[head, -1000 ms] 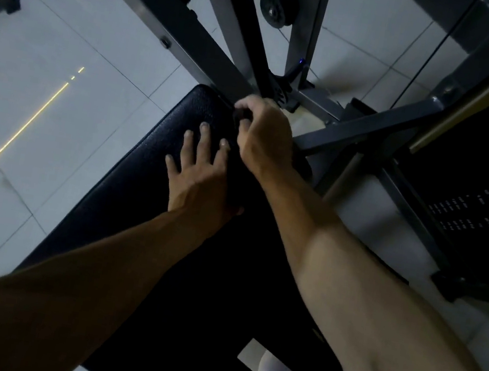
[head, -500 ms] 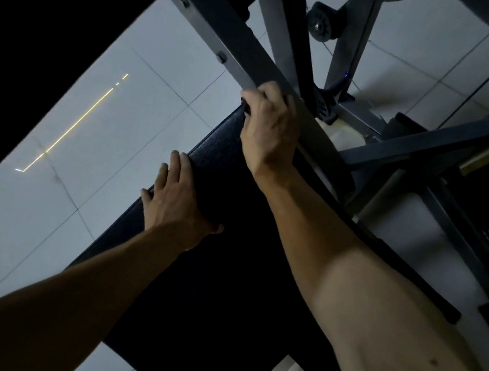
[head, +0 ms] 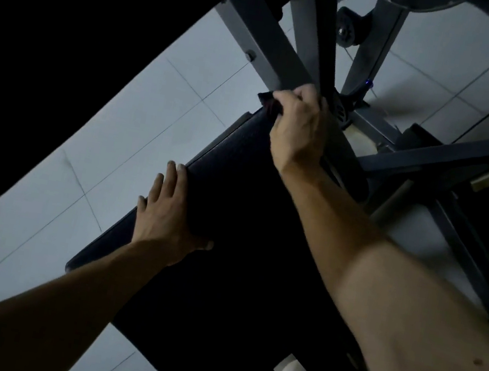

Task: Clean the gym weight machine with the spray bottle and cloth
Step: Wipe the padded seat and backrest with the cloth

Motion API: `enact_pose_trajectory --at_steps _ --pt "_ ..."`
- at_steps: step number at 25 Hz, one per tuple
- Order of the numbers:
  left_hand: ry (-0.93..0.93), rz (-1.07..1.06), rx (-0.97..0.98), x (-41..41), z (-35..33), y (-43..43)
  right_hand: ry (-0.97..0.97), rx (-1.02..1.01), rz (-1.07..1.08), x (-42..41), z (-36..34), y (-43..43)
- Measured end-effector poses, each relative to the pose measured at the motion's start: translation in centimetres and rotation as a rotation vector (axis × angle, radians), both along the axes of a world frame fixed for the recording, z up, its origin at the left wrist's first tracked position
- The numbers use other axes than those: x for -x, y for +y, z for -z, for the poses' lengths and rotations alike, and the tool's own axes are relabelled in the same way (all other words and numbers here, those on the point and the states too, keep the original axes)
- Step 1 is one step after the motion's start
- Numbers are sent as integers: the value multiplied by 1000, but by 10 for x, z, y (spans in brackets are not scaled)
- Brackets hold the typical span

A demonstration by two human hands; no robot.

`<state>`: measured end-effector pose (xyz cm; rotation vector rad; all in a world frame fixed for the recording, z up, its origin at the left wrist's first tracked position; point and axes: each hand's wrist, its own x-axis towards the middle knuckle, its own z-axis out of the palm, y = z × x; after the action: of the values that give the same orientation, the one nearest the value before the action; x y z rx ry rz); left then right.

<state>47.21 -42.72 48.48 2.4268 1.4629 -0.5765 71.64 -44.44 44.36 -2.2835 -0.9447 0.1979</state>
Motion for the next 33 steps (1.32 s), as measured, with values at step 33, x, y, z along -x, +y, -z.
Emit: enact_pose_trajectory --at_steps 33 --pt "-106 170 -82 -11 29 -63 8 -17 -467 111 52 -170"
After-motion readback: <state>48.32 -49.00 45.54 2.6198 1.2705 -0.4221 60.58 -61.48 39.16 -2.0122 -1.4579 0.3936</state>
